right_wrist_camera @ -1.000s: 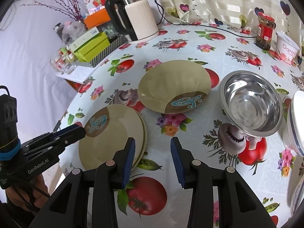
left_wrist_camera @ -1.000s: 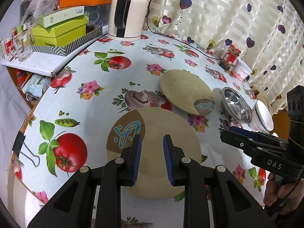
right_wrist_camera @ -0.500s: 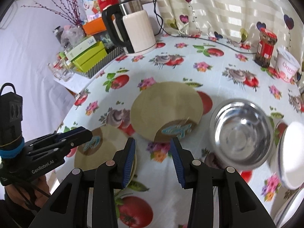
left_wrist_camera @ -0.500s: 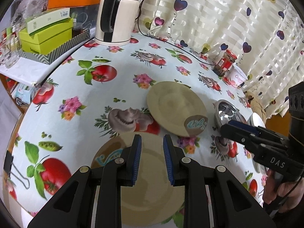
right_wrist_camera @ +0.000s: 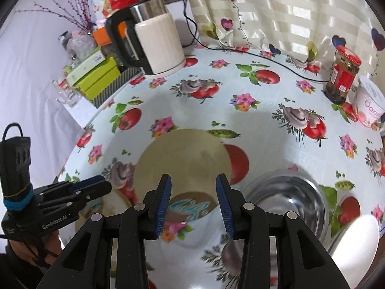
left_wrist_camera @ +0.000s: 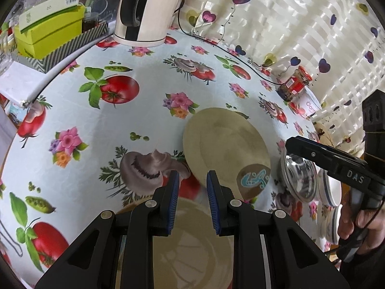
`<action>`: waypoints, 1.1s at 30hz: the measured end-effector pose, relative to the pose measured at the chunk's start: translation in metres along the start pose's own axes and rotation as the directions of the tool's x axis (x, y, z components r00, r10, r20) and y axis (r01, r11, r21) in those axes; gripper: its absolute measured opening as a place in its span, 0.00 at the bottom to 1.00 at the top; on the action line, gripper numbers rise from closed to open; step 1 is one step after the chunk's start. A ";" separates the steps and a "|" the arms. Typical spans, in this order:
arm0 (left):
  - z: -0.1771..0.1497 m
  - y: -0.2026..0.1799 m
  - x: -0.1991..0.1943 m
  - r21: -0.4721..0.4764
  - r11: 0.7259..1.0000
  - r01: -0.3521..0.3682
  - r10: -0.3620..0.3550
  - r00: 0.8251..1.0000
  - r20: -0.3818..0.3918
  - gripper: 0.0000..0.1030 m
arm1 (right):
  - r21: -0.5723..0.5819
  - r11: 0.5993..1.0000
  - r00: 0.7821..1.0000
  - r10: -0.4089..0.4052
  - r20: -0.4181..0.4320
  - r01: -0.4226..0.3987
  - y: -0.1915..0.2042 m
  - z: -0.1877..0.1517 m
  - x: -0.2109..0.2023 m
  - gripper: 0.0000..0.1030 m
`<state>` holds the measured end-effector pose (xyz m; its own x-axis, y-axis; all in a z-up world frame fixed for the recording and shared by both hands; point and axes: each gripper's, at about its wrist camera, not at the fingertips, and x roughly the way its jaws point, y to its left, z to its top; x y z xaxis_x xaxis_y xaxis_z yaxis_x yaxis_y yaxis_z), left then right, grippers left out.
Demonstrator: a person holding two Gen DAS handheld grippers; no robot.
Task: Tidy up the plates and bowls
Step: 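Grasp the rim of that beige plate with the left gripper and lift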
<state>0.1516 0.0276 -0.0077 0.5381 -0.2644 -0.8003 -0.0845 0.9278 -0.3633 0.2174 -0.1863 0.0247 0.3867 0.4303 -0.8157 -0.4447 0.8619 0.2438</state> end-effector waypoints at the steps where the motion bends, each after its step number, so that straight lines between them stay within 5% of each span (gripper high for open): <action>1: 0.001 0.000 0.002 -0.004 1.000 0.001 -0.001 1.000 -0.003 0.24 | 0.005 1.000 1.000 0.000 -0.012 0.000 -0.005 0.004 0.005 0.37; 26: 0.013 0.005 0.049 -0.074 0.997 -0.011 0.004 0.995 -0.102 0.24 | -0.050 0.999 0.968 -0.025 -0.249 0.013 -0.031 0.035 0.083 0.37; 33: 0.014 0.002 0.052 -0.074 0.997 0.010 -0.018 0.995 -0.103 0.24 | -0.070 0.997 0.962 -0.030 -0.272 0.011 -0.029 0.036 0.090 0.28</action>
<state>0.1914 0.0197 -0.0436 0.4503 -0.3064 -0.8387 -0.1409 0.9031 -0.4056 0.2940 -0.1628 -0.0371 0.1653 0.3146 -0.9347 -0.4959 0.8457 0.1970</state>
